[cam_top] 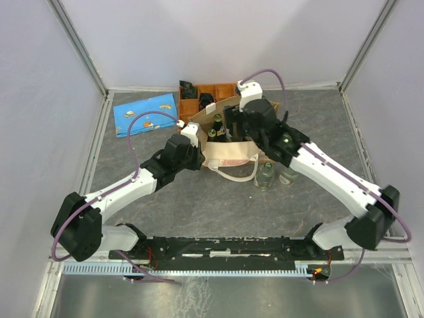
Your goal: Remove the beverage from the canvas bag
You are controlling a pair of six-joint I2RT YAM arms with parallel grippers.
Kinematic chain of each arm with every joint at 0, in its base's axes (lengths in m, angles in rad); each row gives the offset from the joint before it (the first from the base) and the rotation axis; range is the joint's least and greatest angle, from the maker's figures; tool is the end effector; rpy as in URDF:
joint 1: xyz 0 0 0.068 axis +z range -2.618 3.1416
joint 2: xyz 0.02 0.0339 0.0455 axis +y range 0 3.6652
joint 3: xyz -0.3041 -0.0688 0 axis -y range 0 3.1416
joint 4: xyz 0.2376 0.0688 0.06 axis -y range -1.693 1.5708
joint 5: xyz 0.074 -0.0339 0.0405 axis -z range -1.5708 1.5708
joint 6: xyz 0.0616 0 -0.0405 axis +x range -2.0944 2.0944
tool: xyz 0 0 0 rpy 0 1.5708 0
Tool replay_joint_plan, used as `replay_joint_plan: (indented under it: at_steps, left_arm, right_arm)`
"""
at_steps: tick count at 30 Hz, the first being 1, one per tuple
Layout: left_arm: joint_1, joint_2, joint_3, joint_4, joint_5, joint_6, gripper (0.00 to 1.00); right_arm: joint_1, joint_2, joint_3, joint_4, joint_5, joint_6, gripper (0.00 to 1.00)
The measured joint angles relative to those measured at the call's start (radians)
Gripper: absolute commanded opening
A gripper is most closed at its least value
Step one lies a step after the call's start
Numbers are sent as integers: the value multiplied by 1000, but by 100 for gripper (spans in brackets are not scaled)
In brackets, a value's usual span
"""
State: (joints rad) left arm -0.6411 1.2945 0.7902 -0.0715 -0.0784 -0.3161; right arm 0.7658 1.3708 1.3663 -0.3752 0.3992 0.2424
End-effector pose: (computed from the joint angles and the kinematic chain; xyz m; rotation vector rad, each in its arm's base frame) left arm 0.2334 -0.1682 0.2701 0.3071 2.1606 -0.4697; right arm 0.2465 0.2038 0.4220 -0.2415 1.9147 0.2871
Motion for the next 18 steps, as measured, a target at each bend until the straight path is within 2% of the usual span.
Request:
replay_joint_plan:
  at_steps: [7, 18]
  left_arm:
    - [0, 0, 2, -2, -2, 0, 3]
    - [-1, 0, 2, -2, -3, 0, 3]
  right_arm:
    - [0, 187, 119, -7, 43, 13, 82]
    - [-41, 256, 158, -16, 138, 49, 78]
